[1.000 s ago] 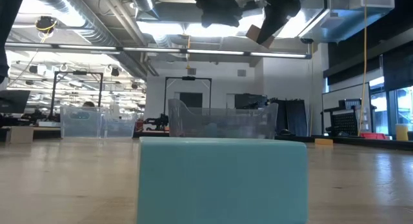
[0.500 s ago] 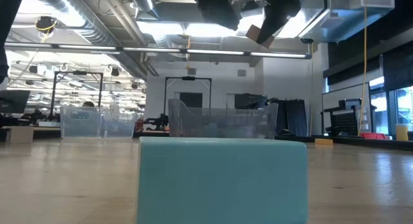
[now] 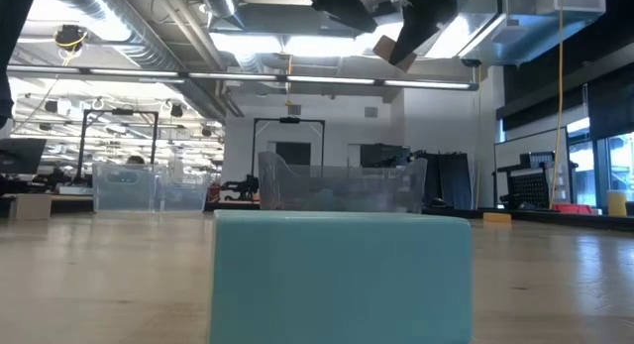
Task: Sort & place blocks by color
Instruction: Put the bottom right brown block into the white bin
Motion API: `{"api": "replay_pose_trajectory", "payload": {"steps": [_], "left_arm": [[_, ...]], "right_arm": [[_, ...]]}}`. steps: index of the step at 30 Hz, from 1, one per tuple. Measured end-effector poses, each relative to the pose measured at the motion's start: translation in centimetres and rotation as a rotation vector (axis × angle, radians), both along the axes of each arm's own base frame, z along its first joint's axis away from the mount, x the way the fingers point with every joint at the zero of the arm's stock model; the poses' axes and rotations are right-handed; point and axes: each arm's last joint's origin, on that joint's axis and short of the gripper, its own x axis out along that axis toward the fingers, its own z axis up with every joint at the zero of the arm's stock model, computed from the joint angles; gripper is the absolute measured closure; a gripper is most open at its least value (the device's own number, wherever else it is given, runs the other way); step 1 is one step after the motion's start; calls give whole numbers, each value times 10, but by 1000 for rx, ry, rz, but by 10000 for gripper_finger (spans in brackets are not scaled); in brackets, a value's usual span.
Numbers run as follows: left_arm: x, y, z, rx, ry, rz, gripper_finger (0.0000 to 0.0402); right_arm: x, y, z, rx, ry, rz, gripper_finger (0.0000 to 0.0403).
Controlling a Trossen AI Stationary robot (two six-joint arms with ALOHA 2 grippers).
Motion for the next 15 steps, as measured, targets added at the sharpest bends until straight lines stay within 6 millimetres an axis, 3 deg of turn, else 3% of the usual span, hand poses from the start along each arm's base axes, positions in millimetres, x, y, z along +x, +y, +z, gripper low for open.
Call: {"api": "replay_pose_trajectory", "payload": {"steps": [15], "left_arm": [[17, 11, -26, -7, 54, 21, 223]], "right_arm": [[3, 0, 1, 6, -23, 27, 273]]}}
